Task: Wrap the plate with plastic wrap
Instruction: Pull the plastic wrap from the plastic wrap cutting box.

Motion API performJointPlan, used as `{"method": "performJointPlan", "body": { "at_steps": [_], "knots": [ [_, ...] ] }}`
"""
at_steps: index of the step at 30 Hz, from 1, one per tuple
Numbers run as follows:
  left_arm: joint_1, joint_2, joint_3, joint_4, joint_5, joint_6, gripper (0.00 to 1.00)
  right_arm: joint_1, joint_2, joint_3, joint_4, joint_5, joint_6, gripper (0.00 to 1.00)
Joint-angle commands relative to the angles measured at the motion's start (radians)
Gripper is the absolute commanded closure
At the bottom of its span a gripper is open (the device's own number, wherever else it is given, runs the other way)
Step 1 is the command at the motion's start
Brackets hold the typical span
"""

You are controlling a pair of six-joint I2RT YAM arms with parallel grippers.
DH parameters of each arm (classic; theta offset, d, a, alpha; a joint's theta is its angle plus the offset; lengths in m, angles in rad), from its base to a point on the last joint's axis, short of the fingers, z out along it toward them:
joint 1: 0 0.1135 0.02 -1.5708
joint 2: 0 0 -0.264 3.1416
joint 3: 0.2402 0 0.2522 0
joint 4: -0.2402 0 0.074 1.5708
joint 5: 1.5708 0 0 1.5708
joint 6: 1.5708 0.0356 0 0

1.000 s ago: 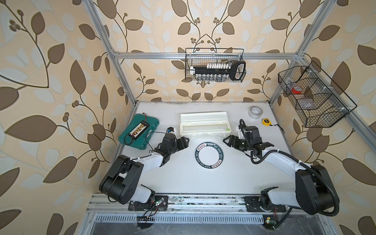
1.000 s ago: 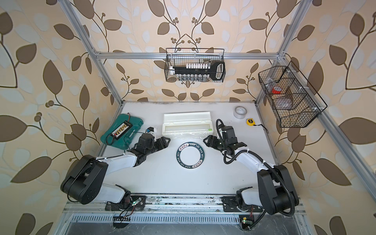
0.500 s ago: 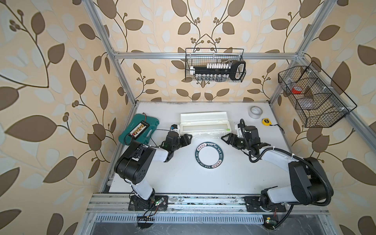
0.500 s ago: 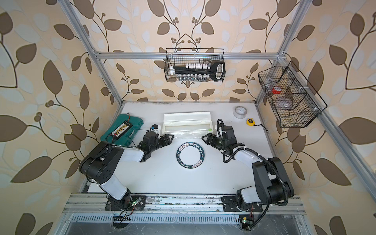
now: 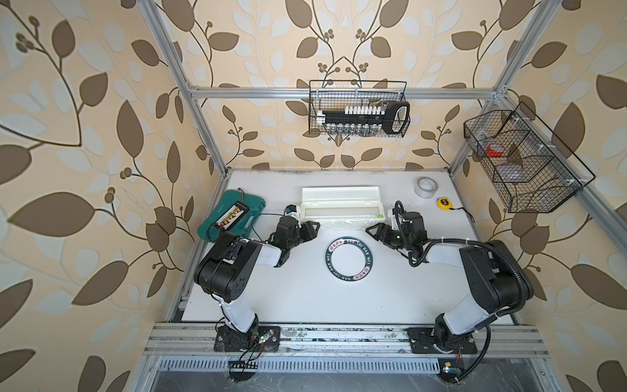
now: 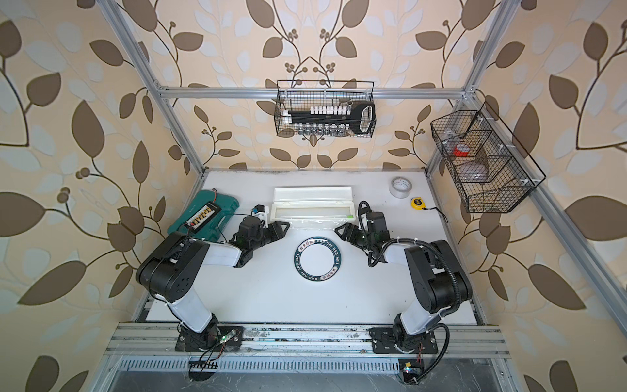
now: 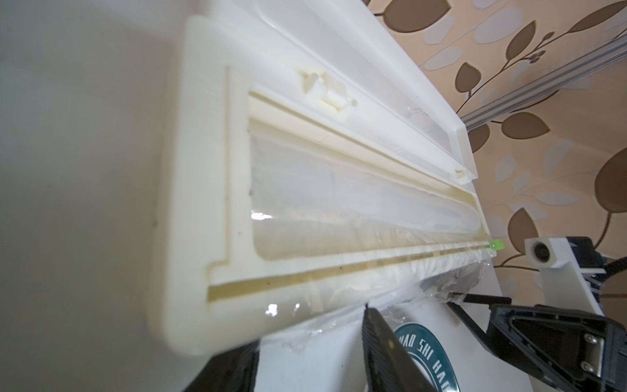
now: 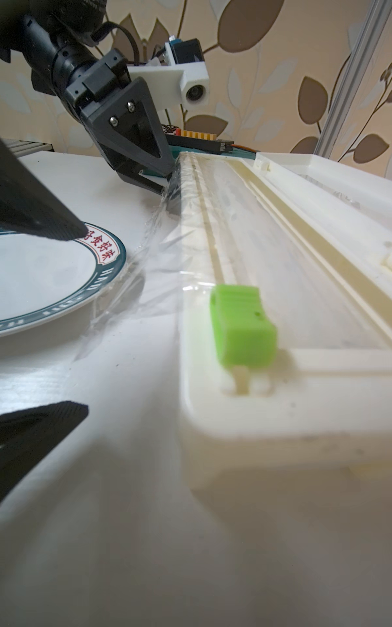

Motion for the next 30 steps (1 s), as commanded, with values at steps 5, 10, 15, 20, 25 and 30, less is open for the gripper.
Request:
{"method": "performJointPlan", "body": {
  "at_steps": [5, 10, 15, 20, 25, 30],
  "knots": [
    [0.029, -0.003, -0.002, 0.058, 0.012, 0.002, 0.64, 0.038, 0.071, 0.015, 0.212, 0.013, 0.035, 0.25],
    [0.038, 0.003, 0.004, 0.06, 0.022, -0.014, 0.68, 0.037, 0.104, 0.021, 0.234, 0.021, 0.042, 0.32],
    [0.04, 0.005, 0.0, 0.067, 0.027, -0.023, 0.72, 0.032, 0.113, 0.024, 0.235, 0.039, 0.044, 0.31],
    [0.04, 0.019, 0.0, 0.076, 0.037, -0.034, 0.73, 0.014, 0.142, 0.015, 0.243, 0.049, 0.062, 0.25],
    [0.041, 0.029, -0.002, 0.085, 0.039, -0.04, 0.75, 0.017, 0.169, 0.036, 0.285, -0.004, 0.063, 0.3],
    [0.049, 0.005, -0.014, 0.076, 0.039, -0.058, 0.79, 0.015, 0.139, 0.006, 0.315, -0.026, 0.077, 0.59]
  ]
}}
